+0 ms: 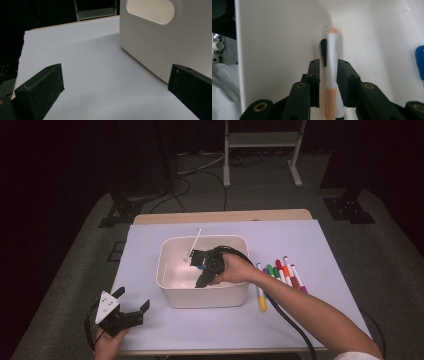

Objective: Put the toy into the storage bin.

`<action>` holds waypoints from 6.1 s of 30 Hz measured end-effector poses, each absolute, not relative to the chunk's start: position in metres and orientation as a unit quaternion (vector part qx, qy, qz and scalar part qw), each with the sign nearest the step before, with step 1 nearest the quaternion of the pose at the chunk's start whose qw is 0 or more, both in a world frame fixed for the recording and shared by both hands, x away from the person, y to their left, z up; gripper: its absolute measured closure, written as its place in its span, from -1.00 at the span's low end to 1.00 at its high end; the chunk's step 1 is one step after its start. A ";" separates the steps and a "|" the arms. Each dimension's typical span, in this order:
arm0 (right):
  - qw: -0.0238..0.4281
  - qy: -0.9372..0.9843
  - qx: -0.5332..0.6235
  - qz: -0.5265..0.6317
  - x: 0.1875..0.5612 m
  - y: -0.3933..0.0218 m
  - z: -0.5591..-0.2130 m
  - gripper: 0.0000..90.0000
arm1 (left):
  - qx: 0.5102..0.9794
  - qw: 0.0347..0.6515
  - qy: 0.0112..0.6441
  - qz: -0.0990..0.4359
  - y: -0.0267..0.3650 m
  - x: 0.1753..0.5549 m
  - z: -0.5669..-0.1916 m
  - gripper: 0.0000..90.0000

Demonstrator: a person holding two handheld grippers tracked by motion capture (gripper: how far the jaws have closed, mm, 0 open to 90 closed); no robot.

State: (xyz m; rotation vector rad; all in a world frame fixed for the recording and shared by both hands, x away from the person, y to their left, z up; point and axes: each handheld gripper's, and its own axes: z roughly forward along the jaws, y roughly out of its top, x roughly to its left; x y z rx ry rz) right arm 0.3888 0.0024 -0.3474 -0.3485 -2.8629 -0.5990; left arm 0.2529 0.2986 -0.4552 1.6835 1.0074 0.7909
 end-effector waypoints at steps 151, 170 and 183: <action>-0.068 -0.886 -0.263 -0.376 0.344 -0.184 -0.253 0.68 | 0.696 0.487 0.410 0.332 0.298 0.252 -0.455 -1.00; -0.029 -0.915 -0.178 -0.361 0.348 -0.104 -0.237 0.68 | 0.697 0.488 0.410 0.330 0.298 0.252 -0.455 -1.00; 0.010 -0.926 -0.154 -0.346 0.356 -0.070 -0.255 0.68 | 0.696 0.488 0.409 0.331 0.298 0.252 -0.455 -1.00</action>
